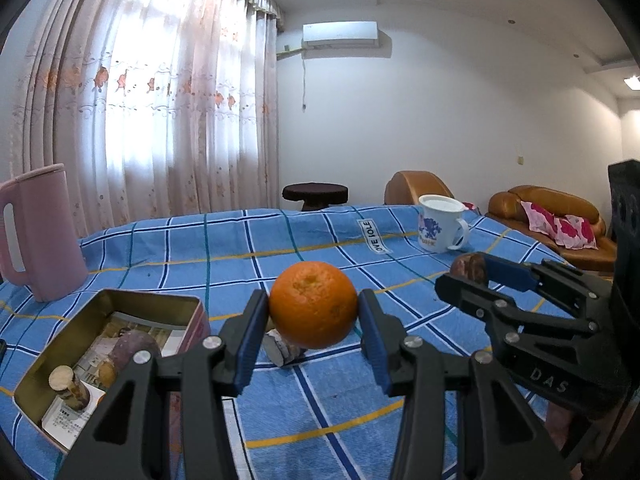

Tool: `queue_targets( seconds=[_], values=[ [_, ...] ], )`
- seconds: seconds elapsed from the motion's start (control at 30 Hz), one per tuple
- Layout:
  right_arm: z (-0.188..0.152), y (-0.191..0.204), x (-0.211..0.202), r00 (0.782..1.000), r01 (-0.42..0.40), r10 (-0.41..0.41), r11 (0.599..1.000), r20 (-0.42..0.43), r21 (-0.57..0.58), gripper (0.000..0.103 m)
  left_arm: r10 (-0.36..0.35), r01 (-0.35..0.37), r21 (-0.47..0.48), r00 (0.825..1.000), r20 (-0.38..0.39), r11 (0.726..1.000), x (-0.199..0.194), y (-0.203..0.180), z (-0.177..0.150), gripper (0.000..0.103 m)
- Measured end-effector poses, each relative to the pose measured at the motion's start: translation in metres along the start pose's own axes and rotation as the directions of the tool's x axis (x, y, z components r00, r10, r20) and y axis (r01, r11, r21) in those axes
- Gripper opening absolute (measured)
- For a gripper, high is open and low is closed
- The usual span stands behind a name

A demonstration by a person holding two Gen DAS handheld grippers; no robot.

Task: Organize fruits
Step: 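Carry the orange and dark brown fruit with both tools over the tin box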

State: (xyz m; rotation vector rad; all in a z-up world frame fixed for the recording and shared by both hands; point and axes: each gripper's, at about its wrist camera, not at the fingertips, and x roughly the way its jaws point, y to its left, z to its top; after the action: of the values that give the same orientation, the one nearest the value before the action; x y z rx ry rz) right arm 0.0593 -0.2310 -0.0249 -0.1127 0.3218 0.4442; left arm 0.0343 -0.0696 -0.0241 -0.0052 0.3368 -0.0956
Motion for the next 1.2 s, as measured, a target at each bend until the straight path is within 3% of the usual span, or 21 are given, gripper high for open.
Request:
queue_targets(
  seconds=[0.27,0.47,0.77,1.0,1.2],
  values=[
    [0.001,0.007,0.002,1.0,0.018,-0.019,0.999,-0.009,-0.038,0.047,0.003,-0.003,-0.023,1.0,-0.009,1.0,-0.001,0.012,0.0,0.048],
    [0.008,0.017,0.008,0.999,-0.02,0.019,0.999,-0.029,-0.038,0.047,0.005,-0.006,-0.043,1.0,-0.023,0.999,-0.004,0.027,-0.001,0.048],
    [0.038,0.065,0.031,0.982,-0.187,0.184,0.981,-0.05,-0.047,0.047,0.075,-0.081,-0.112,0.996,-0.056,0.99,-0.015,0.082,0.002,0.048],
    [0.049,0.119,0.057,0.953,-0.296,0.288,0.951,-0.092,-0.086,0.047,0.158,-0.176,-0.172,0.981,-0.116,0.969,-0.015,0.139,-0.003,0.048],
    [0.047,0.159,0.084,0.933,-0.345,0.327,0.931,-0.152,-0.118,0.047,0.198,-0.232,-0.195,0.964,-0.177,0.953,-0.009,0.176,-0.009,0.048]
  ],
)
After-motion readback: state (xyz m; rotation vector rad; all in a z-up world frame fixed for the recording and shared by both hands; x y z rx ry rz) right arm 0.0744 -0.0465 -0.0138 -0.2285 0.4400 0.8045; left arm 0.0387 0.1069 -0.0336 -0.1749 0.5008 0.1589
